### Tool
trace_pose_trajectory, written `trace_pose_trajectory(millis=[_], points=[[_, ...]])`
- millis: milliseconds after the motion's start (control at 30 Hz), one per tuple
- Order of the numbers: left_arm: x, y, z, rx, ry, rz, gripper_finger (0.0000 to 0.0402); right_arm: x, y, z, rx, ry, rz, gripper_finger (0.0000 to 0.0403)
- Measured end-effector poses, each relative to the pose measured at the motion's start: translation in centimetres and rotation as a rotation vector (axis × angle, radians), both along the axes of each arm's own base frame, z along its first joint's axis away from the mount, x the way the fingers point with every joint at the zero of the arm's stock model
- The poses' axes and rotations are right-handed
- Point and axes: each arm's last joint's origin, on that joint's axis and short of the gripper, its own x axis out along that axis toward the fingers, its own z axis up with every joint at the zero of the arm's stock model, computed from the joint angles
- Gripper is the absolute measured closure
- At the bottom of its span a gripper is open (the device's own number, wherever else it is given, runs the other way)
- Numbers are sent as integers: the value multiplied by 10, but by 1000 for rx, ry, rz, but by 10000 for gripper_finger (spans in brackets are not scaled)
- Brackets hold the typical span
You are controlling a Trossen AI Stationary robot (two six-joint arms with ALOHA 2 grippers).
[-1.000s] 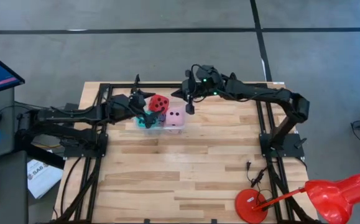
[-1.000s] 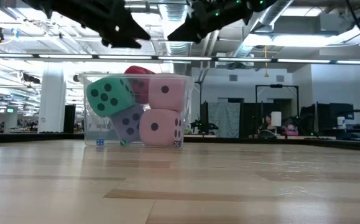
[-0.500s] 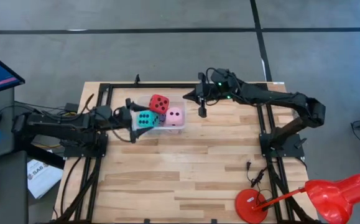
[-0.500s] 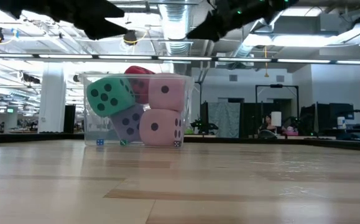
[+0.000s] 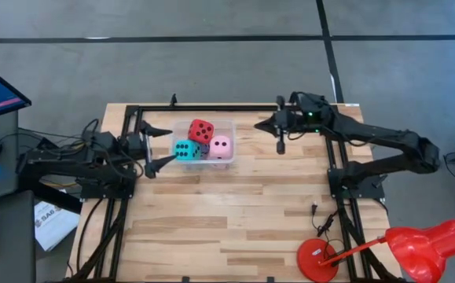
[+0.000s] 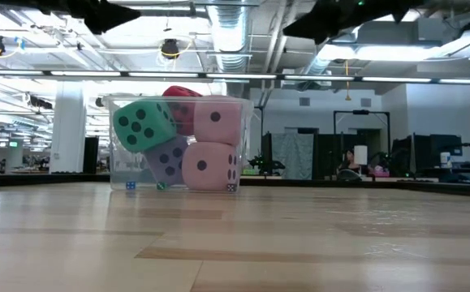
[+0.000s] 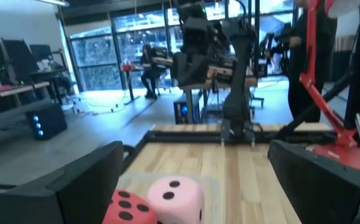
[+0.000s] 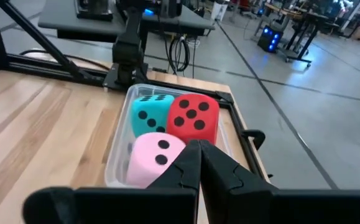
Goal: Pick & Place Dice
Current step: Return to Home Position
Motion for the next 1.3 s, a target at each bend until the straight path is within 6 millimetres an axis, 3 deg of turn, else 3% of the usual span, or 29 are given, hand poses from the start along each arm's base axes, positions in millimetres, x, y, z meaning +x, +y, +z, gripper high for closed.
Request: trace_pose_trajectory(millis=[333, 500, 833, 1300], points=[[-4, 0, 4, 72, -19, 9, 9, -9, 1, 4, 2, -12, -11, 403], [-4, 0, -8, 22, 93, 3, 9, -21, -4, -5, 100, 105, -65, 403], [-14, 0, -21, -48, 18, -15, 9, -46, -8, 0, 156, 133, -138, 403], [-16, -1, -66, -70, -34, -42, 9, -44, -8, -4, 165, 166, -109, 403]])
